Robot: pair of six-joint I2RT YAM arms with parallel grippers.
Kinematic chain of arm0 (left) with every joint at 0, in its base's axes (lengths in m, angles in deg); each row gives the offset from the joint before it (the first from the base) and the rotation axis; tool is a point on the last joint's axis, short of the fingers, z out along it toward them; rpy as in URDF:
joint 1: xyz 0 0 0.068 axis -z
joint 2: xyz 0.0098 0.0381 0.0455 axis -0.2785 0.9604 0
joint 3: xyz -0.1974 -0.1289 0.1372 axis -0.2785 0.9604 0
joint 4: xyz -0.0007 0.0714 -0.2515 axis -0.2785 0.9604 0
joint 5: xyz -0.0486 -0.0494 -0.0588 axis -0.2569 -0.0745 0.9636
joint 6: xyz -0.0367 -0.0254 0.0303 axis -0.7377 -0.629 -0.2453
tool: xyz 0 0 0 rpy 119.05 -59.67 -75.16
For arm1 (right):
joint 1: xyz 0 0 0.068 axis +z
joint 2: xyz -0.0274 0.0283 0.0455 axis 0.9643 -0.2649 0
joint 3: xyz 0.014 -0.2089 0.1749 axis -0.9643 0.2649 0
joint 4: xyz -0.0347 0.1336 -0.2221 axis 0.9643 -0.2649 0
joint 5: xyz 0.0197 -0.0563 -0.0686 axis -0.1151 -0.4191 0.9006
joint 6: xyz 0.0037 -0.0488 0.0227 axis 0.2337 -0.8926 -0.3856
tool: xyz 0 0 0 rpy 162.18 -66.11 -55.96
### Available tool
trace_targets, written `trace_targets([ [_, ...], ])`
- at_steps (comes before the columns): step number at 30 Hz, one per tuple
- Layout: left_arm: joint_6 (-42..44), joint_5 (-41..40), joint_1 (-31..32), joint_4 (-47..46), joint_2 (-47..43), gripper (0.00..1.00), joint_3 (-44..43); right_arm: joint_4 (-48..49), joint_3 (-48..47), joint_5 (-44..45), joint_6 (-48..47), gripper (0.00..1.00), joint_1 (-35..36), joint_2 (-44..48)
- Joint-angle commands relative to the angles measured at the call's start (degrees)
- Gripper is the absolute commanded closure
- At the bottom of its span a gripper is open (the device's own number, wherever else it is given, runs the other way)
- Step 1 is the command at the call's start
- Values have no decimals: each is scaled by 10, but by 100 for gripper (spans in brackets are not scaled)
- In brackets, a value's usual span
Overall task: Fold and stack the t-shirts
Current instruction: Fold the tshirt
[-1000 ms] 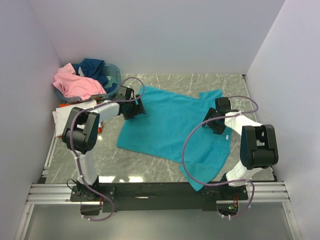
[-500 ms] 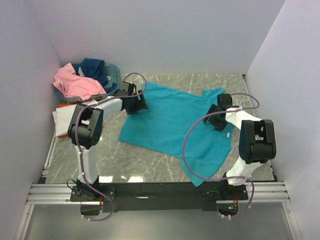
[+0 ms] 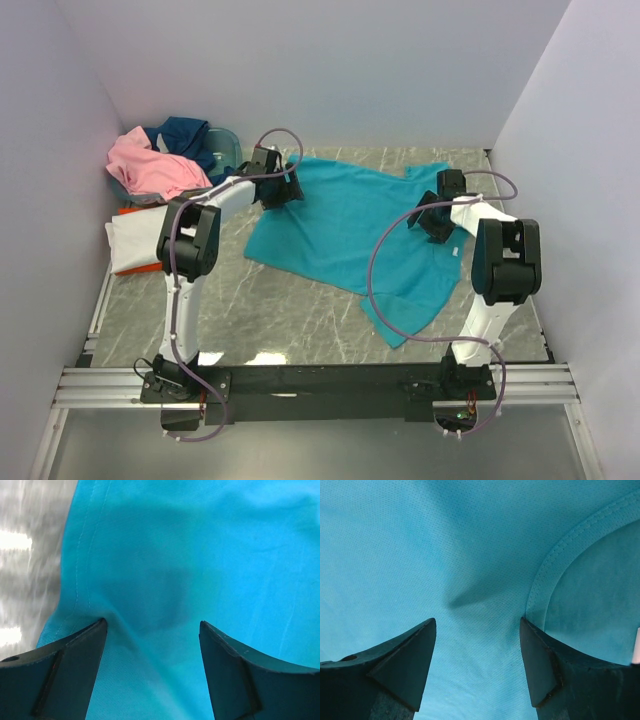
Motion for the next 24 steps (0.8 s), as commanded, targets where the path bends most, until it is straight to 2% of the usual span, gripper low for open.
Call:
trace_targets([
  [1, 19, -15, -2, 67, 54, 18, -28, -29, -28, 0, 3, 26, -9, -39],
  [14, 62, -5, -6, 46, 79, 19, -105, -57, -100, -18, -7, 26, -15, -67],
  [24, 66, -52, -6, -6, -109, 18, -25, -72, -151, -44, -22, 27, -15, -35],
])
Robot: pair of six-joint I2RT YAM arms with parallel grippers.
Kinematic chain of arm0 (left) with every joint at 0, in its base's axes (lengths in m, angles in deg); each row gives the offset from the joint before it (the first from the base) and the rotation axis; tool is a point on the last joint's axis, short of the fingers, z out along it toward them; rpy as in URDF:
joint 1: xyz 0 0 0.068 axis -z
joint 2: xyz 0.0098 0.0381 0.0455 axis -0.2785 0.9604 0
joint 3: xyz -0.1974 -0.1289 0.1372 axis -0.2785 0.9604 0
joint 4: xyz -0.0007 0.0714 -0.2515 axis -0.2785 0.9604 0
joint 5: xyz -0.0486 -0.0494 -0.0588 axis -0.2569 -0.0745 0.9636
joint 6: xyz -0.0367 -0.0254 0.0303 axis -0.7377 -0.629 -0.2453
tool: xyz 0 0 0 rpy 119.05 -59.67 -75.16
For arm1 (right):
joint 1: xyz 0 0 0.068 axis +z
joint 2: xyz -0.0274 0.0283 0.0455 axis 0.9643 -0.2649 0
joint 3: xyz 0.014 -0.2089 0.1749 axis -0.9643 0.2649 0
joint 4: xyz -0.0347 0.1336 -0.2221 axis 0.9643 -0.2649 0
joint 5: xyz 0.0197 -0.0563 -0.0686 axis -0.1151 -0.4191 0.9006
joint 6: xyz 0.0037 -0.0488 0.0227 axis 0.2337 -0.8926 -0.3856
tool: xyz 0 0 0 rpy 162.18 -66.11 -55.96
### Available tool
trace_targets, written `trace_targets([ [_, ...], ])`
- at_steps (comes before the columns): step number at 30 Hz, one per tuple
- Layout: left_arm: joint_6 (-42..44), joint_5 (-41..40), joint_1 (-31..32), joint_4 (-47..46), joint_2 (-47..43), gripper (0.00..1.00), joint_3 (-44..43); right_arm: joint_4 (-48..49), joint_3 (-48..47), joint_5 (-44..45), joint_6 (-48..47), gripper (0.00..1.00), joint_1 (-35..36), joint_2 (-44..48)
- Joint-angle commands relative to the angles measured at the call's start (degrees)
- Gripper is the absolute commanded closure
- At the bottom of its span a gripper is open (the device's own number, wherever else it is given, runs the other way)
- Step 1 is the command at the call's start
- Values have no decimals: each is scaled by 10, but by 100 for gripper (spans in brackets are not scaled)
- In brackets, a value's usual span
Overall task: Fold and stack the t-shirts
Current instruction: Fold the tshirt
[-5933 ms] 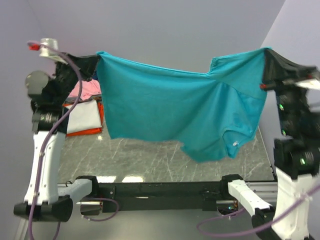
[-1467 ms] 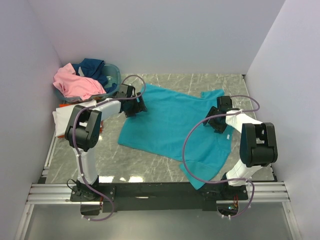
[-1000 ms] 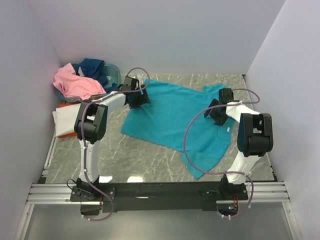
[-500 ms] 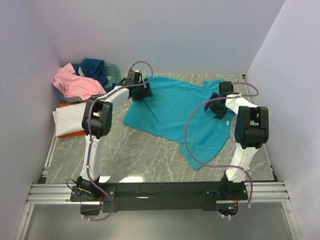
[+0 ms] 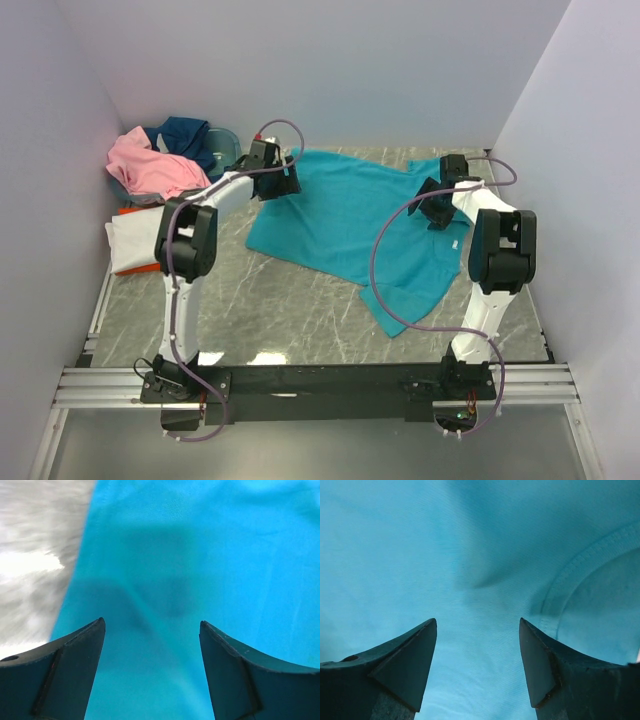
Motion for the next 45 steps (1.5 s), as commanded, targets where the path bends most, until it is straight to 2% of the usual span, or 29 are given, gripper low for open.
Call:
trace_targets([
  [1, 16, -40, -3, -23, -124, 18, 32, -8, -28, -18, -10, 27, -3, 31],
  [7, 12, -110, -3, -28, -261, 20, 202, 5, 14, -40, -6, 30, 0, 83],
  [11, 6, -119, -4, -49, -338, 26, 321, 12, 57, -41, -10, 31, 14, 130],
  [15, -19, -129, -15, -55, -379, 44, 423, 12, 110, -36, -17, 32, 22, 161],
  [18, -25, -126, -24, -70, -395, 48, 466, 14, 143, -35, -20, 32, 23, 181],
  [29, -27, -90, -41, -110, -361, 51, 492, 24, 196, -38, -12, 33, 24, 218],
  [35, -34, -83, -51, -103, -333, 60, 476, 21, 196, -33, -13, 33, 38, 225],
  [45, -44, -68, -55, -105, -297, 67, 465, 16, 210, -31, -13, 33, 39, 243],
])
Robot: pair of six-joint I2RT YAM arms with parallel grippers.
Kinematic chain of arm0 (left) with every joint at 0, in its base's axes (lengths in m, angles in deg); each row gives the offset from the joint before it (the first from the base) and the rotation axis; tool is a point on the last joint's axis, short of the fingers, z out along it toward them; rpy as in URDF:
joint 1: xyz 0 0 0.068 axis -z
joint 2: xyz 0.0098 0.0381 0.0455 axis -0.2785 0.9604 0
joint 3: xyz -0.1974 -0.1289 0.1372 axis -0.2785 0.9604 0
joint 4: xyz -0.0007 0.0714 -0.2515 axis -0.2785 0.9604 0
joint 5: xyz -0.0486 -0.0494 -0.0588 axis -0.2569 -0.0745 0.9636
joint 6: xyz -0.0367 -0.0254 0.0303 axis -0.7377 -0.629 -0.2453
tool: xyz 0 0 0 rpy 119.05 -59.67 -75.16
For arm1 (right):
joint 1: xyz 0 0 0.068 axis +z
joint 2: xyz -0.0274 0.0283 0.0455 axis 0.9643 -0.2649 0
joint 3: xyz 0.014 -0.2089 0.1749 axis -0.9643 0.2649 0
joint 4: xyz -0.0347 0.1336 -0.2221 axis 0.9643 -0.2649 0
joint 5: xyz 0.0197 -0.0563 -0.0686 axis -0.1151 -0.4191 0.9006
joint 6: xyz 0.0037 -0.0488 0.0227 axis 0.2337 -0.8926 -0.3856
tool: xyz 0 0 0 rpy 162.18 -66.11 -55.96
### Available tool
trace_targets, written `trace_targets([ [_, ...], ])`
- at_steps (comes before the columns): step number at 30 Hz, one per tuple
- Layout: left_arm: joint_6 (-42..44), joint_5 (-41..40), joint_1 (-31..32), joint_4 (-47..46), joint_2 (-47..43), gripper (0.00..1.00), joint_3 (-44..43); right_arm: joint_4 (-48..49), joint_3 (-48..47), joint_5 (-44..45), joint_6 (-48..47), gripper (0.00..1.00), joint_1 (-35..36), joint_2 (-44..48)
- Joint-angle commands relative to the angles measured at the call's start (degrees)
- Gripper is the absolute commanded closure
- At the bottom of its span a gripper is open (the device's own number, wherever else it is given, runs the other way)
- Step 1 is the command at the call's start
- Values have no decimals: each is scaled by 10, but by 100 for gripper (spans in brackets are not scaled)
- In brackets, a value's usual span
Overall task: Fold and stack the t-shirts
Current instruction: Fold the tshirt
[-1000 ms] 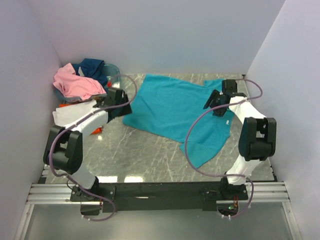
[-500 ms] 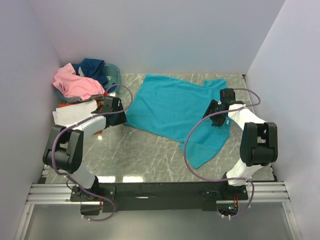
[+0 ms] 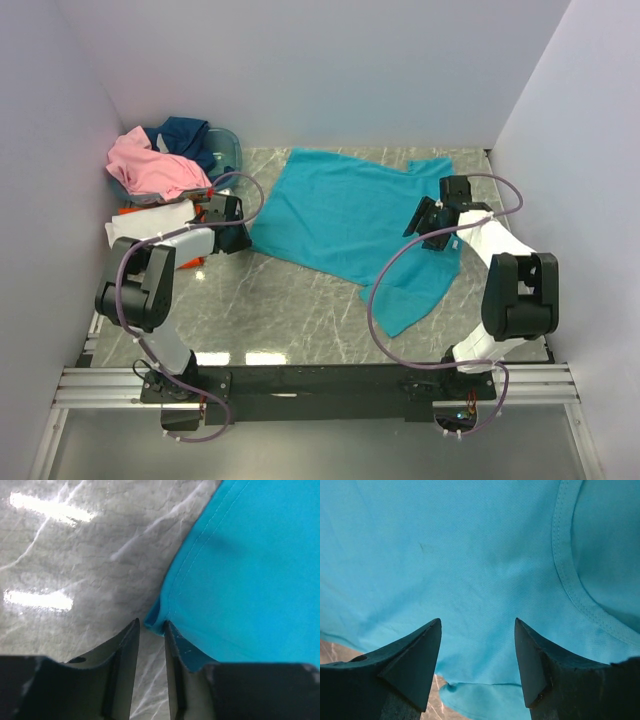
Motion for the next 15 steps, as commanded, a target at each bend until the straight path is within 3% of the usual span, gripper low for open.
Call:
trace_targets([
  [1, -11, 16, 0, -12, 13, 67, -19, 5, 13, 7, 0, 33, 5, 33],
  [4, -13, 21, -1, -15, 16, 72, -13, 5, 19, 8, 0, 33, 5, 40],
  [12, -15, 21, -3, -14, 10, 99, 7, -16, 37, 12, -1, 34, 23, 77],
  [15, -15, 23, -5, -12, 7, 100, 8, -34, 49, 20, 0, 34, 56, 111],
])
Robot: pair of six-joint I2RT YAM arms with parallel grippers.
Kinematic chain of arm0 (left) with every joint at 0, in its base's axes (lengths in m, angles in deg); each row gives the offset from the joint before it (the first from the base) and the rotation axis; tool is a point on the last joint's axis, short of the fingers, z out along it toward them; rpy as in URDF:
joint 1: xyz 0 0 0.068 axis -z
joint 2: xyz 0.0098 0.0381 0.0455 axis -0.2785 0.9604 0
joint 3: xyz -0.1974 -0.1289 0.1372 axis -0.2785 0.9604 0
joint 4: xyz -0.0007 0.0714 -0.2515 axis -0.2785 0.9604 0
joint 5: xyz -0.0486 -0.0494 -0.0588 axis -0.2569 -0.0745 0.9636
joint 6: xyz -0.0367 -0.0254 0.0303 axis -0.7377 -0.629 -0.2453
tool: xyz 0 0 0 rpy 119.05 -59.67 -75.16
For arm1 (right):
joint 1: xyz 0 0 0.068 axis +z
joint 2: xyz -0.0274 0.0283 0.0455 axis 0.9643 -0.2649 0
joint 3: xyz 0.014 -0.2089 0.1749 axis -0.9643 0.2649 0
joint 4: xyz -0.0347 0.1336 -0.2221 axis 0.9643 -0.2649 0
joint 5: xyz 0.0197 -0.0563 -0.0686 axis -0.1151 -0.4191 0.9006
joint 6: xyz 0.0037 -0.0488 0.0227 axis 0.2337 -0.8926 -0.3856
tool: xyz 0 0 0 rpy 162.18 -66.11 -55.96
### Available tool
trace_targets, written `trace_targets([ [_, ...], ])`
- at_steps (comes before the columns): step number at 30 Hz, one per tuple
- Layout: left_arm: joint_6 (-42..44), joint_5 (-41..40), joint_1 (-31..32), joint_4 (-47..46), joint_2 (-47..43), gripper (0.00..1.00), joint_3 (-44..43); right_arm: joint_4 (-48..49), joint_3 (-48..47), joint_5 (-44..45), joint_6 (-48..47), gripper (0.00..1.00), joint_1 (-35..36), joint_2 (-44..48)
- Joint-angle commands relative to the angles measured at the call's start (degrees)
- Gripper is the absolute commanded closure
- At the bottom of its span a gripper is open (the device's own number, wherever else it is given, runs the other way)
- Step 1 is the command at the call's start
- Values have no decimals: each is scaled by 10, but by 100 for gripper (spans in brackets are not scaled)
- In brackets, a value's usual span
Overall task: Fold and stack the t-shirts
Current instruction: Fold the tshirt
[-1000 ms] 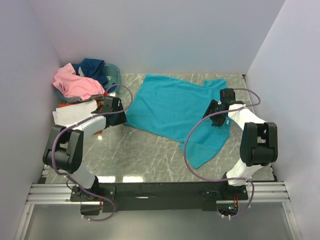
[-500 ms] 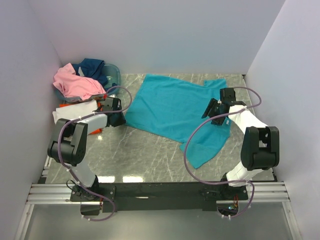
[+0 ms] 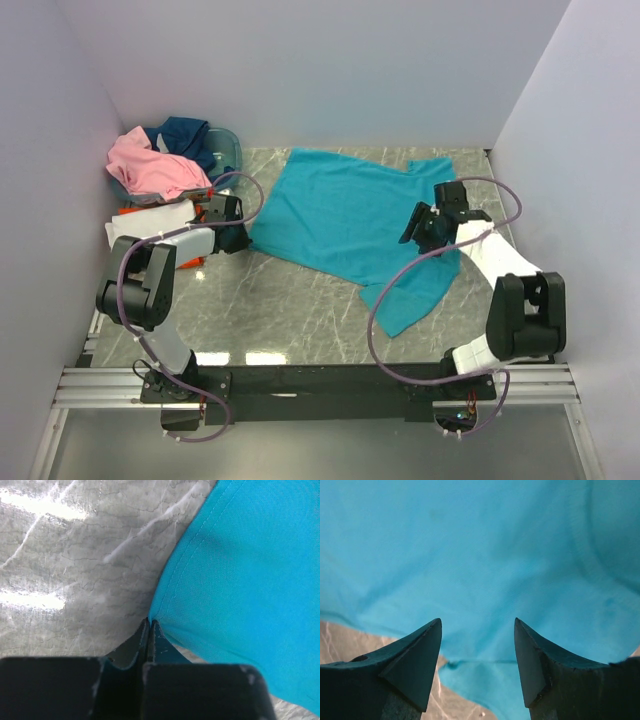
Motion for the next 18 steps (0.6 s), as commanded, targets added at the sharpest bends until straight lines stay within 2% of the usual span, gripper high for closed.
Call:
trace_targets([
  [1, -4, 9, -4, 4, -6, 100, 11, -30, 15, 13, 0, 34, 43, 56],
  [9, -2, 11, -8, 6, -19, 100, 21, -103, 115, 49, 52, 39, 162, 169],
  [18, -2, 22, -9, 2, -31, 100, 36, -155, 246, 34, 165, 48, 244, 300],
])
